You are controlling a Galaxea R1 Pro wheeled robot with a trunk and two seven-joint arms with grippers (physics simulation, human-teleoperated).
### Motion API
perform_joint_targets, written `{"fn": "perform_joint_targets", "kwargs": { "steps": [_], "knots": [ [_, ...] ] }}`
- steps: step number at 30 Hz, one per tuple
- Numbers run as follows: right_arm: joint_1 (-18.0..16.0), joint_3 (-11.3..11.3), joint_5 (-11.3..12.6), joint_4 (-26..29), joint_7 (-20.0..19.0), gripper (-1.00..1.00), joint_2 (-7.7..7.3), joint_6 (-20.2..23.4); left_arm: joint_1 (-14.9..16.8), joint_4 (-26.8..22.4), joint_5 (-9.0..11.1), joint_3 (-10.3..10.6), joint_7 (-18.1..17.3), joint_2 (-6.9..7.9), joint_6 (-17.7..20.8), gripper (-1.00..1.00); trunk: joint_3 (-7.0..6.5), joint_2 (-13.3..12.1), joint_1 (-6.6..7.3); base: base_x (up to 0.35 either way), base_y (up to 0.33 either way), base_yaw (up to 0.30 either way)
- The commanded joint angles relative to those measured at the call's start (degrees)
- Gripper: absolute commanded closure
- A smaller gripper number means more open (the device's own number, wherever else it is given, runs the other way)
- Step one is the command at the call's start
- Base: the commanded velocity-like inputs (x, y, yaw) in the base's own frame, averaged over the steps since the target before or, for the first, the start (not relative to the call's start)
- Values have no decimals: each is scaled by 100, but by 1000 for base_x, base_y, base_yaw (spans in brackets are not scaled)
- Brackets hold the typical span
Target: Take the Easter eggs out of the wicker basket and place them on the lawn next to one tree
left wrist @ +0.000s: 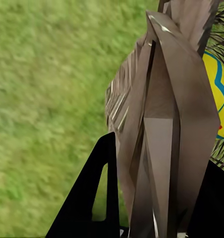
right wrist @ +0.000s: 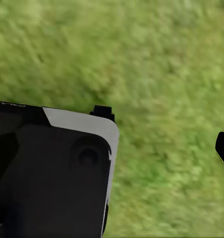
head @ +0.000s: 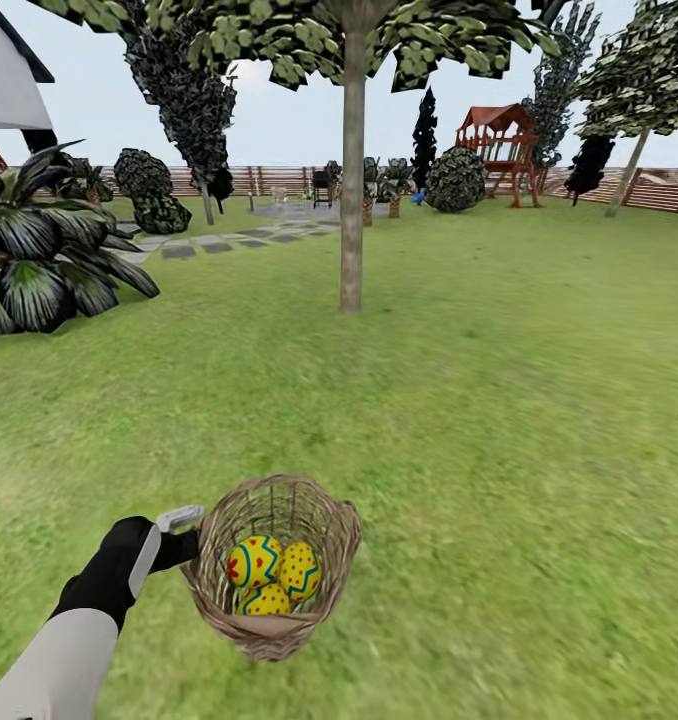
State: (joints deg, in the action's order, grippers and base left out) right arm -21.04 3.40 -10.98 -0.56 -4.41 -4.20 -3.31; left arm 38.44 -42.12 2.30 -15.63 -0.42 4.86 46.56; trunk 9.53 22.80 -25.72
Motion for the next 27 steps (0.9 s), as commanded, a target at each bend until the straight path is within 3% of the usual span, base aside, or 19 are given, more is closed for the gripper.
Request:
{"fn": "perform_joint_targets", "kwargs": {
  "steps": [1, 27],
  "knots": [
    [-5, 38, -45, -6, -16, -100, -2, -20, 5, -4, 69, -11, -2, 0, 28, 100, 11, 11, -6, 327, 0, 0],
    [-5, 38, -47, -6, -14, -100, -2, -20, 5, -7, 69, -10, -2, -20, 28, 100, 11, 11, -6, 327, 0, 0]
  ]
}}
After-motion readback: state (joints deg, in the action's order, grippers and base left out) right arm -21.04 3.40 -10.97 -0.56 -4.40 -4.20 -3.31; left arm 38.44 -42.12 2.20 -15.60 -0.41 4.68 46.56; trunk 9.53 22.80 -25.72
